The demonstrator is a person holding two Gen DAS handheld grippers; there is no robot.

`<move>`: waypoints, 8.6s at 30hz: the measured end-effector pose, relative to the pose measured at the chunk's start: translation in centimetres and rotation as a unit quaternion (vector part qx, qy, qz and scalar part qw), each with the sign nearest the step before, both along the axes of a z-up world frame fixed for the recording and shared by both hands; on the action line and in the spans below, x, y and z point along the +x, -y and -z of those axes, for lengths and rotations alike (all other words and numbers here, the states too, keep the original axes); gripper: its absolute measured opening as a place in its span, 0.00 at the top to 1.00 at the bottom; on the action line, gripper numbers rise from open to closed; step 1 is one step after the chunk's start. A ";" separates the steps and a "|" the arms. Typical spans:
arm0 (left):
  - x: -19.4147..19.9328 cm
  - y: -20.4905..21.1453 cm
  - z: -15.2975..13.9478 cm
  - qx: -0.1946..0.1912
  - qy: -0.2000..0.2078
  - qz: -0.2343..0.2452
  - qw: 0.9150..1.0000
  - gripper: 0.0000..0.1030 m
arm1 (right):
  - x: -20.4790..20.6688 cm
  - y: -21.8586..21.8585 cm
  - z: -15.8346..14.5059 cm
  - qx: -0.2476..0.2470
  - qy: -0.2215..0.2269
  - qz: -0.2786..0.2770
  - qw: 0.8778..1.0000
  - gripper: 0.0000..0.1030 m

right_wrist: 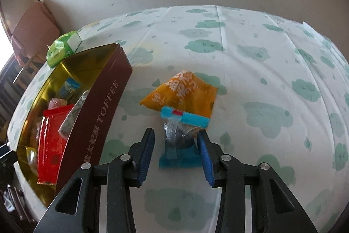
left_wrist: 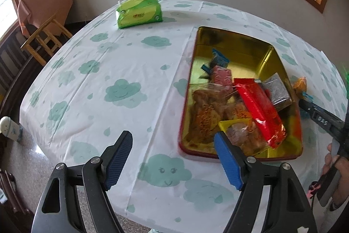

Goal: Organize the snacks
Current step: 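Grasp the blue-wrapped candy with the right gripper and lift it, then grasp the orange triangular bag with the left gripper while right holds blue candy, then lower the orange bag into the tin box and open the left gripper, then carry the blue-wrapped candy toward the tin box with the right gripper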

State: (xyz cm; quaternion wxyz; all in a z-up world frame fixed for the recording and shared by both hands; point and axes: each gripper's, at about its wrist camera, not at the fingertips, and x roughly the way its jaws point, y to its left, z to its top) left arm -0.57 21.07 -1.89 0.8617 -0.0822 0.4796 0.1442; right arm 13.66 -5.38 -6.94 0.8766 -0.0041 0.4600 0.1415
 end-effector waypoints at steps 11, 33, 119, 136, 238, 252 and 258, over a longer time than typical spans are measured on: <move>2.8 5.2 -1.2 0.006 0.013 0.055 0.998 0.28 | -2.0 3.0 -0.2 -0.040 0.044 -0.018 0.998 0.73; 11.2 19.5 -0.8 0.029 0.018 0.210 0.977 0.28 | 0.9 14.5 0.5 -0.055 0.043 0.059 0.996 0.73; 5.4 21.9 0.1 -0.030 -0.017 0.225 0.974 0.67 | 1.1 14.7 0.9 -0.048 0.034 0.056 0.997 0.70; 5.6 14.6 -2.8 -0.019 0.012 0.141 0.990 0.67 | 1.1 14.7 0.9 -0.048 0.034 0.056 0.997 0.70; 2.2 2.8 -2.0 0.026 0.006 0.026 0.999 0.32 | 1.3 14.9 0.9 -0.045 0.032 0.058 0.997 0.70; 1.5 2.3 -1.2 0.012 -0.001 0.022 1.000 0.31 | 0.7 14.4 0.4 -0.055 0.018 0.065 0.996 0.72; 1.2 2.0 -1.0 0.005 -0.002 0.019 1.000 0.31 | -0.4 13.4 -0.8 -0.043 0.023 0.049 0.998 0.72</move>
